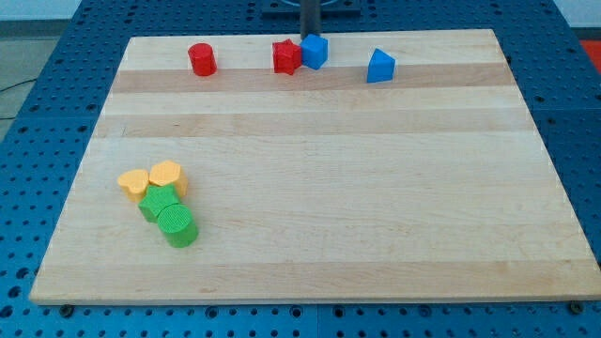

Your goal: Move the red circle into the red star

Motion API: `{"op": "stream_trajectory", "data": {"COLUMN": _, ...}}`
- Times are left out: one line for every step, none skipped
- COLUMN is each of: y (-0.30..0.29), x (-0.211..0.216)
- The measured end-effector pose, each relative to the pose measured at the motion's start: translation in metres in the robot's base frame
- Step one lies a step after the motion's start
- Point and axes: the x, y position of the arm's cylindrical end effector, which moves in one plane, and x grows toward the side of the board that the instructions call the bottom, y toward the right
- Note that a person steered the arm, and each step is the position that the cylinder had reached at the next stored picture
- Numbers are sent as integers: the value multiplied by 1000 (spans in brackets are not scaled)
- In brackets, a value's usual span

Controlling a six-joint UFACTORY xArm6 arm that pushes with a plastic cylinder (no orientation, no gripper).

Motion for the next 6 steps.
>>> {"op": "stream_trajectory", "data": {"y": -54, "x": 0}}
{"op": "stream_trajectory", "data": {"y": -188, "x": 7}}
{"op": "stream_trajectory", "data": {"y": -276, "x": 29}}
{"op": "stream_trajectory", "data": {"y": -241, "x": 64}}
{"op": "stream_trajectory", "data": {"y": -175, "x": 64}}
{"op": "stream_trajectory", "data": {"y": -91, "x": 66}}
